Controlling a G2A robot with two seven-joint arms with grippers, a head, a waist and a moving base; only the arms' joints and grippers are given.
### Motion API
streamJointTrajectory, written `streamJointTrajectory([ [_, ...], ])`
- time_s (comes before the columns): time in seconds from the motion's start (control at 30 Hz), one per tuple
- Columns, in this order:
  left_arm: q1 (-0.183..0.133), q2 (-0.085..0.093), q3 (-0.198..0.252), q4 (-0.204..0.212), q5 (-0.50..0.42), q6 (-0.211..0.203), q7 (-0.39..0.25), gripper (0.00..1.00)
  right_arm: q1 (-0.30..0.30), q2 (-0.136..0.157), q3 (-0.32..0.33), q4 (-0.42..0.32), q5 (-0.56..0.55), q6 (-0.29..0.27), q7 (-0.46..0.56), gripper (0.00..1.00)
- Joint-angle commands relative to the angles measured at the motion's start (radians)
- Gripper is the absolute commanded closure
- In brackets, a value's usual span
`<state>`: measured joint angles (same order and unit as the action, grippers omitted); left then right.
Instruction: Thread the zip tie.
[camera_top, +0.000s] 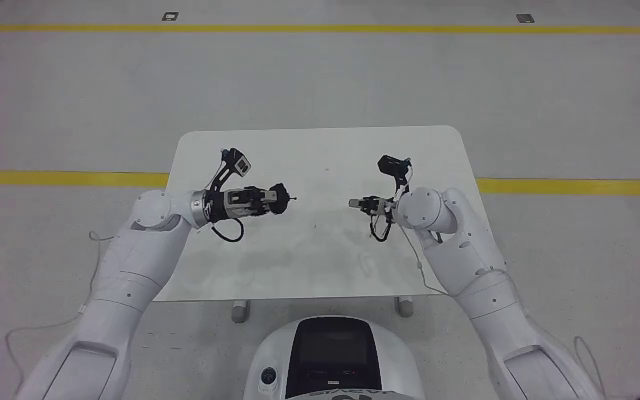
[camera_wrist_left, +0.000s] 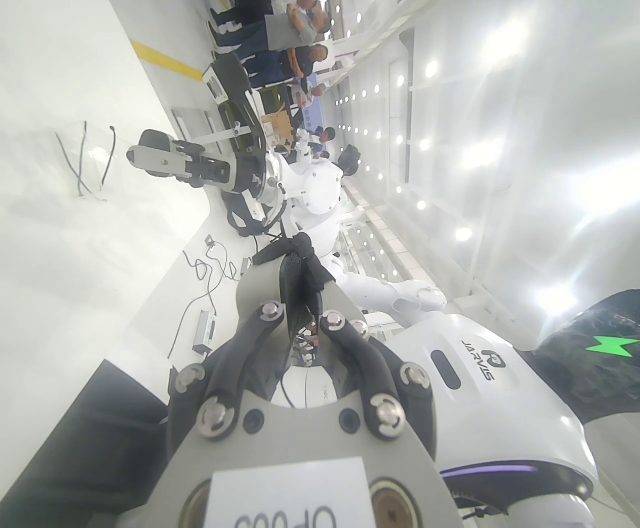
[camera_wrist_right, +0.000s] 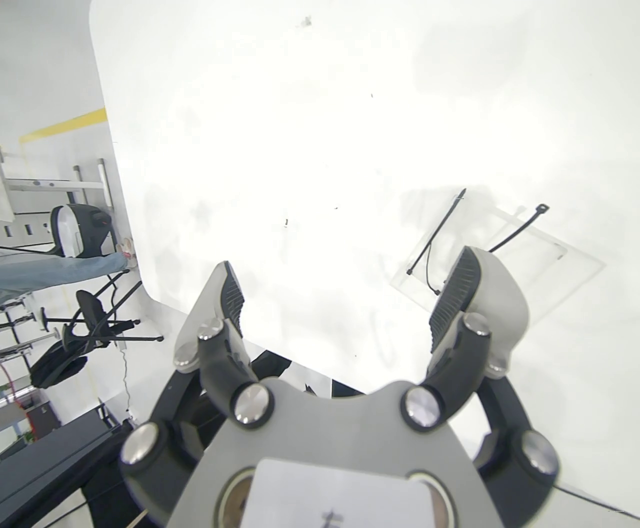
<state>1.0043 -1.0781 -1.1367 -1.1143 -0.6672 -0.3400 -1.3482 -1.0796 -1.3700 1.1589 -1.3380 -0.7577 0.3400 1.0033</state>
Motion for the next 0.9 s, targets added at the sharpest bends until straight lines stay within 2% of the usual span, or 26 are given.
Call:
streamJointTrajectory([
  [0.0, -0.004, -0.004, 0.003, 0.006, -0.01, 0.0, -0.016, 1.0, -0.001, -0.003, 0.003, 0.0, -0.004, 0.0, -0.001, 0.0],
  [0.2, -0.004, -0.004, 0.003, 0.006, -0.01, 0.0, -0.016, 1.0, -0.007, -0.003, 0.004, 0.003, 0.0, -0.003, -0.013, 0.0],
  [0.37, -0.004, -0.004, 0.003, 0.006, -0.01, 0.0, -0.016, 1.0, 0.034, -0.007, 0.022, 0.067, -0.073, 0.0, 0.052, 0.0],
  [0.57, -0.004, -0.004, 0.003, 0.006, -0.01, 0.0, -0.016, 1.0, 0.072, -0.039, 0.039, 0.126, -0.161, 0.0, 0.168, 0.0],
  [0.7, -0.004, -0.004, 0.003, 0.006, -0.01, 0.0, -0.016, 1.0, 0.083, -0.069, 0.066, 0.155, -0.192, 0.0, 0.195, 0.0],
  [0.87, -0.004, -0.004, 0.003, 0.006, -0.01, 0.0, -0.016, 1.0, 0.082, -0.072, 0.071, 0.155, -0.193, 0.0, 0.193, 0.0],
])
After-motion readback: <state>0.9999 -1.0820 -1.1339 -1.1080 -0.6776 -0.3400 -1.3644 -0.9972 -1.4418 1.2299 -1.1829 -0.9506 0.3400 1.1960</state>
